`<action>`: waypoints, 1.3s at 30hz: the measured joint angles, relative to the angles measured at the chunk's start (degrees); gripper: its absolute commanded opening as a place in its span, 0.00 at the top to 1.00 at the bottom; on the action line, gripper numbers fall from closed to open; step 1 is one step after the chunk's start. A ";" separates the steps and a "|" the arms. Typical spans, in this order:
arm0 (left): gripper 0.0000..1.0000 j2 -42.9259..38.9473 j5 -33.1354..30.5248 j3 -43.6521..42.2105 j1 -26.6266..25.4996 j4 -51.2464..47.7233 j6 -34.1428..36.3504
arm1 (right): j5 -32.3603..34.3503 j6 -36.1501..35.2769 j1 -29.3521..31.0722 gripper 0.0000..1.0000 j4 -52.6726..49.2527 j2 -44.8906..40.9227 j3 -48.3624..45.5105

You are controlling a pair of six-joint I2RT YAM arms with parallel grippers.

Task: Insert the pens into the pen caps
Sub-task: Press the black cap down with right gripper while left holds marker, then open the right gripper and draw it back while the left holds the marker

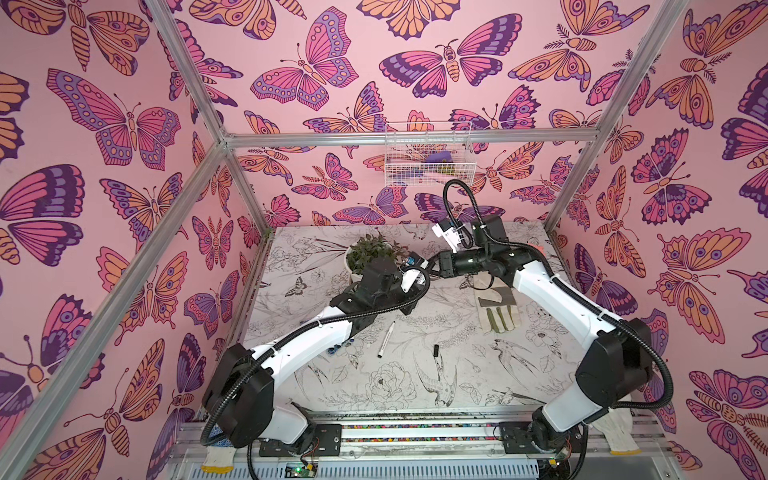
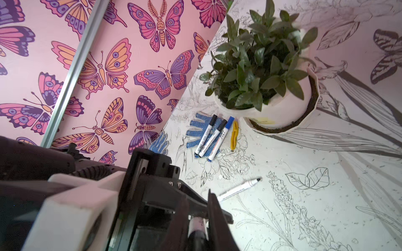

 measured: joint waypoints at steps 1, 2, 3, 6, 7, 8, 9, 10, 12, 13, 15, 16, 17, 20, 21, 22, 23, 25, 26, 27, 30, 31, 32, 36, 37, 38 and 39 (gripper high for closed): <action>1.00 0.39 0.61 0.35 0.02 -0.02 -0.85 | 0.11 -0.02 0.00 1.00 -0.17 0.00 0.02; 1.00 0.90 1.11 0.90 0.09 -0.09 -1.62 | 0.46 -0.02 0.00 1.00 -0.17 -0.02 0.11; 1.00 1.49 1.40 1.51 0.13 -0.17 -2.19 | 0.98 -0.07 0.00 1.00 -0.17 0.00 0.35; 1.00 4.26 2.38 4.90 0.44 -0.90 -3.93 | 3.08 -0.85 0.00 1.00 -0.39 0.33 1.68; 1.00 5.18 2.47 5.99 0.50 -0.92 -4.42 | 3.87 -1.46 0.00 1.00 -0.46 0.48 2.21; 1.00 6.19 2.54 7.23 0.57 -1.16 -4.83 | 4.68 -1.95 0.00 1.00 -0.50 0.63 2.69; 1.00 7.02 2.67 8.35 0.63 -1.53 -5.07 | 5.44 -2.40 0.00 1.00 -0.50 0.70 3.02; 1.00 7.76 2.84 9.22 0.72 -1.53 -5.25 | 6.19 -3.02 0.00 1.00 -0.46 0.72 3.23; 1.00 8.44 2.95 9.97 0.72 -1.53 -5.53 | 7.02 -3.50 0.00 1.00 -0.42 0.61 3.30; 1.00 8.48 3.10 10.05 0.72 -1.53 -5.66 | 7.21 -3.72 0.00 1.00 -0.44 0.46 3.23; 1.00 8.48 3.58 10.05 0.72 -1.38 -5.86 | 7.39 -3.82 0.00 1.00 -0.22 -0.09 2.86; 1.00 8.46 3.98 10.03 0.70 -1.22 -5.97 | 7.41 -3.67 -0.02 1.00 0.20 -0.59 2.36; 1.00 8.41 4.24 9.97 0.66 -0.98 -6.16 | 7.41 -3.30 -0.07 1.00 0.90 -1.11 1.77; 1.00 7.41 4.42 5.73 0.15 8.96 -7.15 | 6.93 -2.47 -0.66 1.00 4.13 -3.30 -0.28; 1.00 6.86 4.33 3.45 -0.13 13.77 -7.72 | 6.71 -2.36 -0.74 0.98 4.98 -4.22 -0.79; 1.00 6.14 4.28 1.16 -0.48 18.18 -8.22 | 6.43 -2.32 -0.74 0.92 5.53 -5.20 -1.40; 1.00 5.29 4.09 -0.94 -0.90 21.59 -8.72 | 5.88 -2.27 -0.74 0.86 5.86 -5.90 -1.81; 1.00 3.34 3.08 -5.16 -2.14 27.71 -9.88 | 3.43 -1.01 -0.61 0.69 6.01 -7.61 -2.89; 1.00 2.91 3.06 -6.73 -2.73 30.88 -9.94 | 1.57 0.22 -0.17 0.63 6.03 -8.22 -3.39; 1.00 2.49 3.04 -8.35 -3.87 35.06 -10.49 | -0.11 1.70 0.74 0.57 6.10 -8.70 -4.24; 1.00 1.70 2.58 -13.46 -6.34 42.16 -12.39 | -3.13 5.29 2.14 0.43 8.28 -9.70 -6.64; 1.00 1.70 2.32 -15.21 -6.54 44.72 -13.00 | -3.52 6.64 2.12 0.39 8.94 -10.10 -7.67; 1.00 1.70 1.99 -16.39 -6.58 46.23 -13.49 | -3.72 7.58 2.08 0.37 9.62 -10.34 -8.46; 1.00 2.29 -1.42 -21.53 -6.64 52.92 -15.98 | -3.56 12.61 0.52 0.32 14.64 -12.13 -12.26; 1.00 2.62 -2.36 -22.49 -6.64 54.01 -16.65 | -3.15 13.66 0.02 0.32 16.02 -12.98 -13.25; 1.00 2.89 -3.02 -23.19 -6.62 54.69 -17.09 | -2.71 14.62 -0.52 0.31 17.31 -13.90 -14.14; 1.00 3.13 -3.82 -23.96 -6.54 55.39 -17.66 | -2.16 15.47 -1.07 0.32 18.53 -14.97 -14.91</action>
